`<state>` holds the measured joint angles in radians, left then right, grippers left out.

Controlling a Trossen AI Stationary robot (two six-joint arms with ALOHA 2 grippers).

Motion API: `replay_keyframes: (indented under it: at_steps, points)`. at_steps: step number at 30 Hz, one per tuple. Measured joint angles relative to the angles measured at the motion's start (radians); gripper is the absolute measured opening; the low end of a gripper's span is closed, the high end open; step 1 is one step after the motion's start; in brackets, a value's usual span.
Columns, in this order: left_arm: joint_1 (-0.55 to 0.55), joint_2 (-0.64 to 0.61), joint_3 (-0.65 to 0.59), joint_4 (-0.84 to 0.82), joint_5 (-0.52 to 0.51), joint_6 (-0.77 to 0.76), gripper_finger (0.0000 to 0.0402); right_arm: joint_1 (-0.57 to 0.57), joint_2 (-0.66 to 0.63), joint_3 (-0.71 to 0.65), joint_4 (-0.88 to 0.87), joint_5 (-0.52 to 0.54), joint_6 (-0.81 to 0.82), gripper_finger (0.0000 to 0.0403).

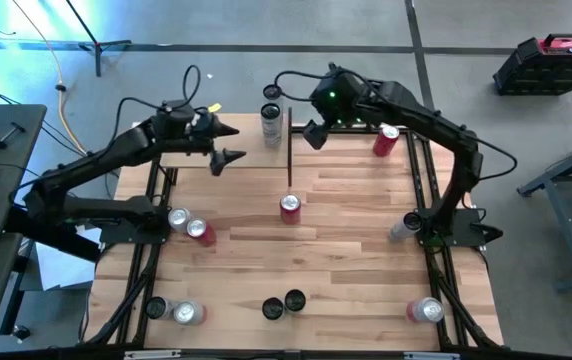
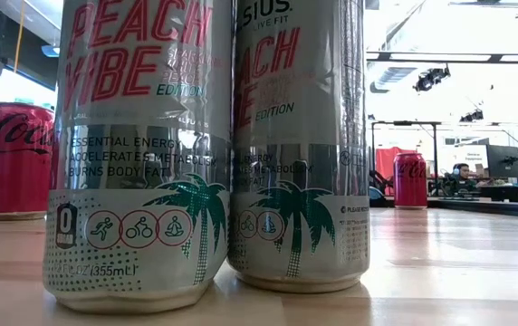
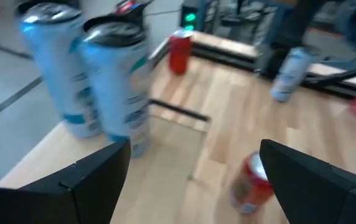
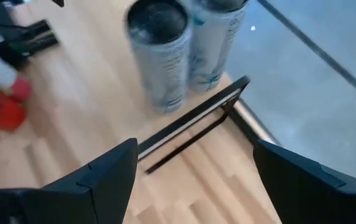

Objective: Place canned beverage on shelf
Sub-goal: Put the blue soda can on the shelf aligned with the other blue soda cans

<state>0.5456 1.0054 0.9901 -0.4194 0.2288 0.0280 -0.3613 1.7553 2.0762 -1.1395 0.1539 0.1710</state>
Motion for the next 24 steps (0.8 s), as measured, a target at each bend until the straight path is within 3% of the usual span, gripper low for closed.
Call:
replay_keyframes:
  at_steps: [6, 16, 20, 24]
  points:
    - [-0.088, -0.074, 0.0, -0.024, 0.033, 0.0, 0.0349, 0.08, -0.033, 0.0, -0.118, 0.009, 0.151, 0.0305]
    - [-0.215, -0.132, 0.0, -0.114, 0.028, 0.0, 0.0349, 0.262, -0.046, -0.008, -0.439, 0.135, 0.479, 0.0305]
    - [-0.244, -0.145, 0.0, -0.124, 0.027, -0.001, 0.0349, 0.323, -0.106, -0.096, -0.432, 0.137, 0.601, 0.0305]
    - [-0.263, -0.154, 0.0, -0.143, 0.018, -0.021, 0.0349, 0.368, -0.236, -0.305, -0.434, 0.131, 0.743, 0.0305]
